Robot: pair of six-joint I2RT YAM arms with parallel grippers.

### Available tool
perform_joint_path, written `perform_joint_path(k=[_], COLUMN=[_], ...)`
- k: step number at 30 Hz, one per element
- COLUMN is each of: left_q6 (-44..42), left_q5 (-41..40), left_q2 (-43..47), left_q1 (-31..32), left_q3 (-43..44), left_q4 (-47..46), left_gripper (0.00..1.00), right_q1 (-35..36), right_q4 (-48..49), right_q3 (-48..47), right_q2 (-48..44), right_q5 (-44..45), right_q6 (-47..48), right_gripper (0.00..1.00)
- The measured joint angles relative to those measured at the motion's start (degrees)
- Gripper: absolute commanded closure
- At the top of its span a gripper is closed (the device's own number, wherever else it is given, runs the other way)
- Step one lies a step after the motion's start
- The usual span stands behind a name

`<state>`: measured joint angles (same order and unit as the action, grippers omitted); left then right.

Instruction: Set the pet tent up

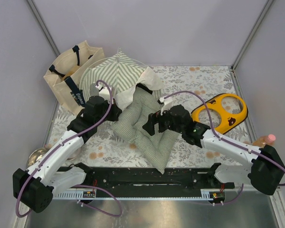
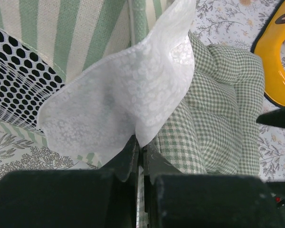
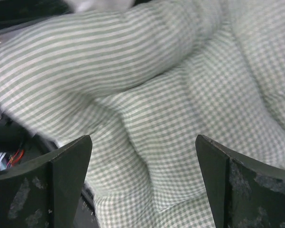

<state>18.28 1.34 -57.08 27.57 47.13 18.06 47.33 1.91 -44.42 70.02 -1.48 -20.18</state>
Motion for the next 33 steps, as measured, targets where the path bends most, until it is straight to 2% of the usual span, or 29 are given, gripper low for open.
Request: perform_joint_path(k=[4, 11, 13, 15, 19, 21, 28, 33], left_q6=[0.0, 0.2, 0.26, 0.39, 0.57, 0.66, 0.59, 0.15], left_q5=[-0.79, -1.01, -1.01, -1.01, -1.01, -1.14, -1.18, -0.46], left_q2=[-1.14, -1.68, -1.68, -1.68, -1.68, -1.68, -3.02, -3.69], left_q1=[0.0, 0.02, 0.02, 0.02, 0.02, 0.02, 0.02, 0.07], left_q3=[0.61, 1.03, 1.05, 1.05, 1.16, 1.38, 2.91, 3.78], left_q4=[-0.2, -0.02, 0.02, 0.04, 0.24, 0.55, 1.64, 2.1], left_gripper=[1.0, 1.0, 1.0, 1.0, 1.0, 1.0, 1.0, 1.0], right_q1=[0.87, 8.41, 9.86, 10.6, 10.97, 11.04, 9.49, 0.76], right_q4=[0.92, 4.33, 6.21, 7.96, 13.46, 14.69, 17.25, 17.92], right_q3=[0.24, 0.63, 0.42, -0.26, -1.01, -0.96, 2.4, 6.27], right_q2=[-0.57, 6.51, 9.05, 11.61, 15.45, 15.8, 10.91, 3.69], right_q5=[-7.72, -8.41, -7.32, -5.9, -2.14, -0.04, 6.88, 9.49], right_q6=[5.09, 11.65, 12.68, 13.11, 12.94, 12.61, 9.05, 1.01], right_gripper=[0.01, 0.01, 0.05, 0.15, 0.76, 0.99, 1.0, 1.0])
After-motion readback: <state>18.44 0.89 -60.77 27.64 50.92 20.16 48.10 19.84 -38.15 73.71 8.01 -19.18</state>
